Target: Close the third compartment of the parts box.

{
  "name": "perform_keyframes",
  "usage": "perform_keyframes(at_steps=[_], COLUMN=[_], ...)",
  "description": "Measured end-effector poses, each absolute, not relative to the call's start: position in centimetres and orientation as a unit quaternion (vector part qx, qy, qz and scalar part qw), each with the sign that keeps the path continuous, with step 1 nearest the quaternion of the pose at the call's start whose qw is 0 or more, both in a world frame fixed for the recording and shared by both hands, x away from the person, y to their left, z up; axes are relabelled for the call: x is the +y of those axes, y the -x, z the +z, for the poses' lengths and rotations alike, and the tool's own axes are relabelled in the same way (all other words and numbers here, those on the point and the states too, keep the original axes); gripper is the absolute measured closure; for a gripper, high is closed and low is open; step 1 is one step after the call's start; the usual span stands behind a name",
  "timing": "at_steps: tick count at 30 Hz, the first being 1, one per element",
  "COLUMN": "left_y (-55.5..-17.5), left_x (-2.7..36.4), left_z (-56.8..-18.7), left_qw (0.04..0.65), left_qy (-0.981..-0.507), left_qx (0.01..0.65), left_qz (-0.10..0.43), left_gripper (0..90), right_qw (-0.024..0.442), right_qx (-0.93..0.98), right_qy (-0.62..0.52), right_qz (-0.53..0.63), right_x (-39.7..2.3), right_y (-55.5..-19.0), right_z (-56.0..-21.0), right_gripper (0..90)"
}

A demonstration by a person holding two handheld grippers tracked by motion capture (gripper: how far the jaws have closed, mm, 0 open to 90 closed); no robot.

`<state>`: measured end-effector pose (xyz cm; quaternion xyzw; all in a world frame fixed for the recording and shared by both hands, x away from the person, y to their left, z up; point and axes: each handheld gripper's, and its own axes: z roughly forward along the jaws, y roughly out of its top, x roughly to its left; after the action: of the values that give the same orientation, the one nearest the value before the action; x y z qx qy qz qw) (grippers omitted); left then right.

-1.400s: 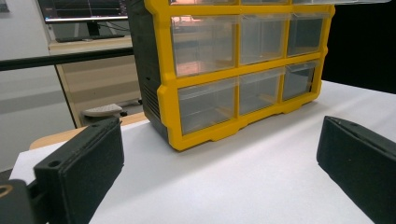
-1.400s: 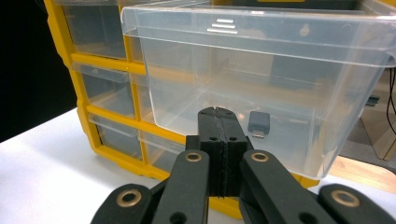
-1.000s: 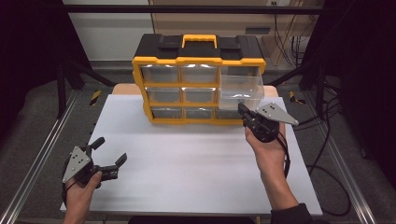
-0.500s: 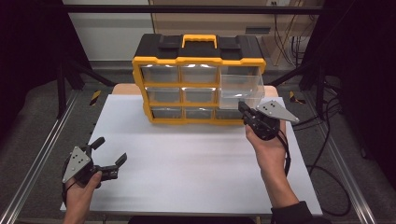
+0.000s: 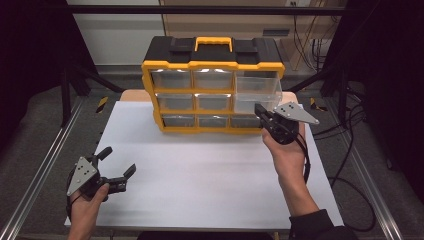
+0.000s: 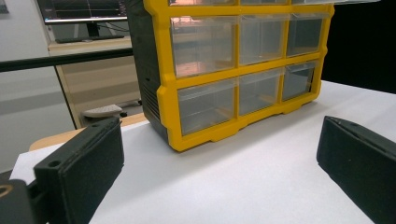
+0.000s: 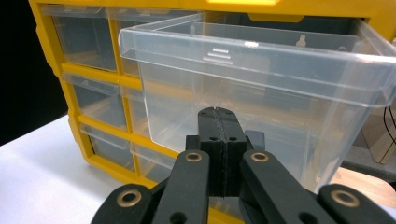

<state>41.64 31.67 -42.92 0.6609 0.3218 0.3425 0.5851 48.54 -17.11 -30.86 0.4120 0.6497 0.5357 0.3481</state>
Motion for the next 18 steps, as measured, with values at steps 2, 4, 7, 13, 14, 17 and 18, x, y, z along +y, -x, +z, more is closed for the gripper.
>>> perform_keyframes(at_steps=[2, 4, 7, 13, 14, 17, 18], left_y=[-41.62, -41.63, -41.64, -41.63, -41.63, -41.66, -41.66], left_x=[31.67, 31.68, 31.67, 31.63, 31.64, 31.65, 31.64], left_z=[-42.92, -42.92, -42.92, -42.91, -42.91, -42.92, -42.92], left_qw=[0.585, 0.586, 0.586, 0.586, 0.586, 0.586, 0.586], left_qy=[-0.661, -0.661, -0.661, -0.661, -0.661, -0.661, -0.661], left_qx=[0.321, 0.321, 0.321, 0.32, 0.321, 0.321, 0.321], left_qz=[0.342, 0.342, 0.342, 0.341, 0.342, 0.342, 0.342], left_gripper=[0.5, 0.5, 0.5, 0.5, 0.5, 0.5, 0.5], right_qw=[0.348, 0.347, 0.348, 0.349, 0.349, 0.348, 0.348], right_qx=[0.65, 0.649, 0.65, 0.649, 0.648, 0.647, 0.648], right_qy=[-0.412, -0.411, -0.41, -0.413, -0.415, -0.416, -0.415], right_qz=[0.536, 0.537, 0.537, 0.536, 0.535, 0.535, 0.535], right_x=[-17.02, -16.92, -16.79, -16.87, -16.94, -17.05, -17.02], right_y=[-48.67, -48.78, -48.9, -49.06, -49.13, -49.35, -49.4], right_z=[-30.75, -30.68, -30.68, -30.6, -30.58, -30.56, -30.54], right_gripper=[90.0, 90.0, 90.0, 90.0, 90.0, 90.0, 90.0])
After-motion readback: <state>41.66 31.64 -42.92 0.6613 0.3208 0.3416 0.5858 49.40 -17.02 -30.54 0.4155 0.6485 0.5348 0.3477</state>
